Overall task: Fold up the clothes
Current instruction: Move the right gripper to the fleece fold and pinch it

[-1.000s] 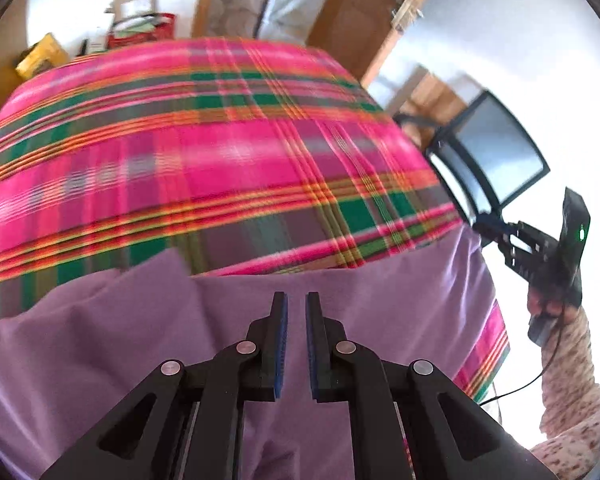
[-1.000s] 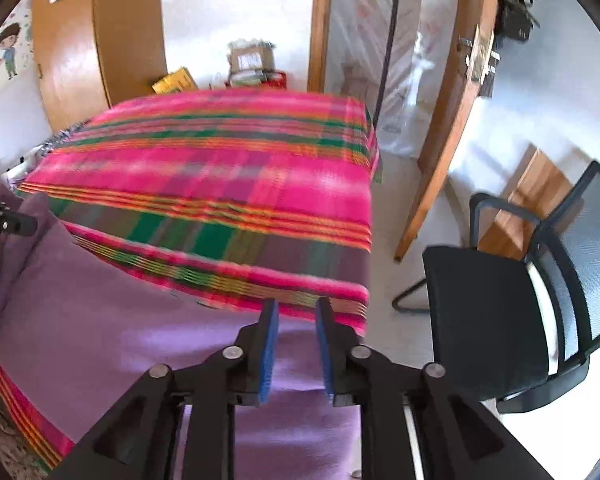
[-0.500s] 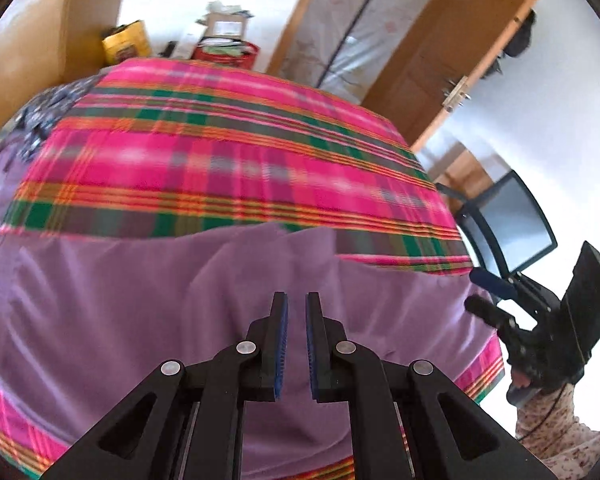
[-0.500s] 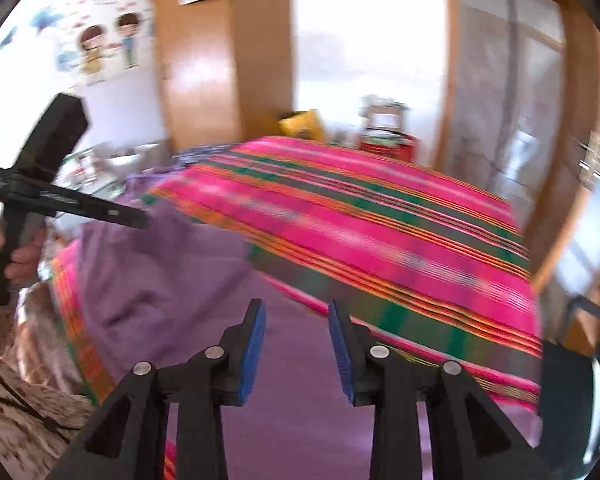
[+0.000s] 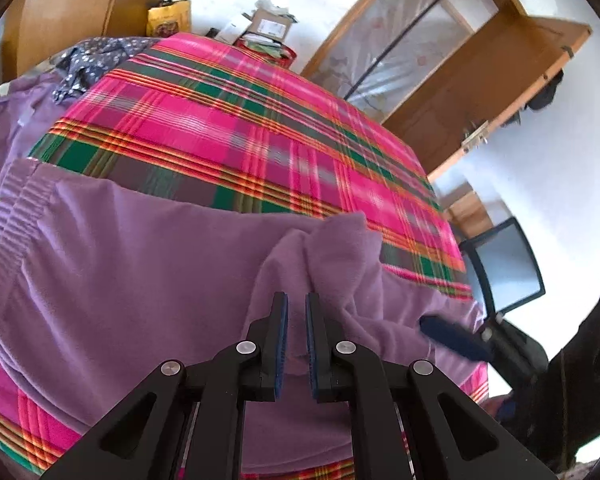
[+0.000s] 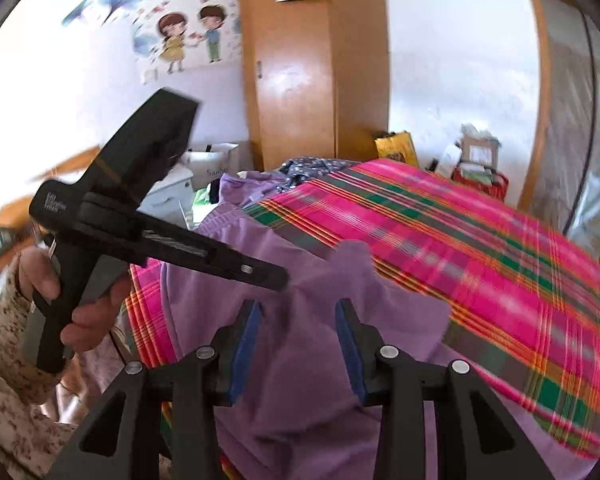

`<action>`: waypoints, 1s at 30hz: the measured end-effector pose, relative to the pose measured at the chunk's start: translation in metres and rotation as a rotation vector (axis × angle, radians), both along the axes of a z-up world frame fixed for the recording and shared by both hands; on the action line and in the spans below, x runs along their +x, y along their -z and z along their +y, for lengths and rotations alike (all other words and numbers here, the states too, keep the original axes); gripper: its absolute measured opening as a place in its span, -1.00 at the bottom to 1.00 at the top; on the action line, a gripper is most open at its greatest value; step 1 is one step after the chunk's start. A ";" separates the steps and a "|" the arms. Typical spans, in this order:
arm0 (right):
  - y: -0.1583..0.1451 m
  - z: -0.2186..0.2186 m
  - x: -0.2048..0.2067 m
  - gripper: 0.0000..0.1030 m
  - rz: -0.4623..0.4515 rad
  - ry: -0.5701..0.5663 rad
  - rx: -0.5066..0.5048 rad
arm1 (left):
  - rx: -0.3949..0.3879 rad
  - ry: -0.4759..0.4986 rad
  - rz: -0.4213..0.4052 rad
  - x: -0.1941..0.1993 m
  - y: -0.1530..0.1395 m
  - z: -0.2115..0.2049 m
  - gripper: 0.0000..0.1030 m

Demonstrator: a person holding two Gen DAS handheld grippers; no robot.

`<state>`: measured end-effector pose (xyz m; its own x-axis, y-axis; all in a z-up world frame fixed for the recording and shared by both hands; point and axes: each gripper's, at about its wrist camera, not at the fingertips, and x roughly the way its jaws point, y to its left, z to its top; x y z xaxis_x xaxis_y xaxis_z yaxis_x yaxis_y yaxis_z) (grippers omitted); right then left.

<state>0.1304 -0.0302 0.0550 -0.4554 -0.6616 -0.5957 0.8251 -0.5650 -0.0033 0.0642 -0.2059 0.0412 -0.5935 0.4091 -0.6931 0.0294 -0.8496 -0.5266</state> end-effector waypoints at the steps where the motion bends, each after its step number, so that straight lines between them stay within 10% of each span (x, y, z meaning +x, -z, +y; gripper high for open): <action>1: 0.002 -0.009 0.002 -0.22 0.002 -0.014 0.019 | 0.009 -0.010 0.005 0.001 -0.001 -0.003 -0.82; 15: 0.047 -0.072 -0.018 -0.23 -0.076 0.114 0.245 | 0.057 -0.036 -0.012 -0.001 0.010 -0.026 -0.82; 22: 0.042 -0.052 -0.034 -0.85 -0.133 0.170 0.183 | 0.063 -0.008 -0.018 -0.005 0.014 -0.021 -0.82; 30: 0.016 -0.014 -0.027 -0.90 -0.121 0.209 0.071 | 0.057 0.002 -0.022 -0.006 0.012 -0.012 -0.82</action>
<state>0.1033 -0.0446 0.0393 -0.5010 -0.5147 -0.6958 0.6868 -0.7256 0.0422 0.0583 -0.2177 0.0291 -0.5773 0.4497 -0.6815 0.0396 -0.8183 -0.5735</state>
